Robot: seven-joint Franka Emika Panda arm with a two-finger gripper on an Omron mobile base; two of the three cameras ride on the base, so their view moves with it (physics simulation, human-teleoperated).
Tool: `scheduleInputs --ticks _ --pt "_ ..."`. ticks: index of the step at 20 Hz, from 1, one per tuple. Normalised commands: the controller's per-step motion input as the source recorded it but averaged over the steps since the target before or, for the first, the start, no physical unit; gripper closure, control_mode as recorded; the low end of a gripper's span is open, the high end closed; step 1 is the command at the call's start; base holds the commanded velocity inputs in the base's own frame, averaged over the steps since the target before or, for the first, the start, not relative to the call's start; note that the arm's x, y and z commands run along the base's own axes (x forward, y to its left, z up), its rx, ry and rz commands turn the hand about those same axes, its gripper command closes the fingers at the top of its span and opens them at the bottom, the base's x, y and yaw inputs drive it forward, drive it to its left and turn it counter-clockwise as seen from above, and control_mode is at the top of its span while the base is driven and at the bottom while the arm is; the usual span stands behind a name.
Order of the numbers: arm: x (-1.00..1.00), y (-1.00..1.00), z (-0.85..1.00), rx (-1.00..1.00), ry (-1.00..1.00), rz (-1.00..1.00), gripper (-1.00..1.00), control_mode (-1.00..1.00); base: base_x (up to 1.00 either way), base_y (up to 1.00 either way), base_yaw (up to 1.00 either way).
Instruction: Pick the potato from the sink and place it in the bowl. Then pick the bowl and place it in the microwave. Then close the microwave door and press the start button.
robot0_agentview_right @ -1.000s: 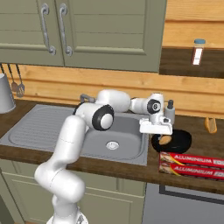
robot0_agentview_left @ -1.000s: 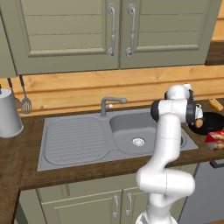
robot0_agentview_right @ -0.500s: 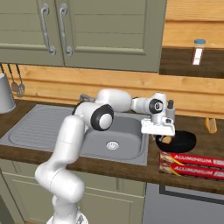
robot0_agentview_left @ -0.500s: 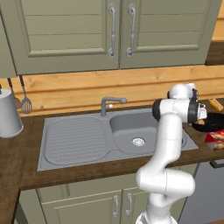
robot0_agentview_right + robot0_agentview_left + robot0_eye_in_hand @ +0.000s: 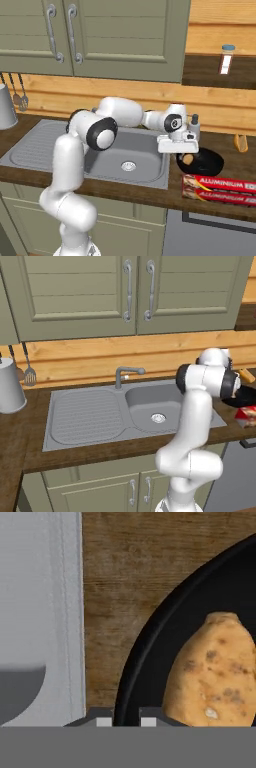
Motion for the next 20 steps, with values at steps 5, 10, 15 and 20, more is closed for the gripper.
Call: scheduleInputs --ticks 5,10,15,20 --pt "-0.61 0.27 0.31 -0.15 -0.35 0.26 1.0 -1.0 0.0 0.0 0.0" --pt "-0.16 0.35 0.52 -0.09 -0.28 0.36 1.0 -1.0 0.0 0.0 0.0" --pt "-0.16 0.5 0.6 -0.05 -0.09 0.48 1.0 -1.0 0.0 0.0 0.0" --pt "-0.42 0.63 0.66 -0.03 -0.03 0.52 1.0 -1.0 0.0 0.0 0.0"
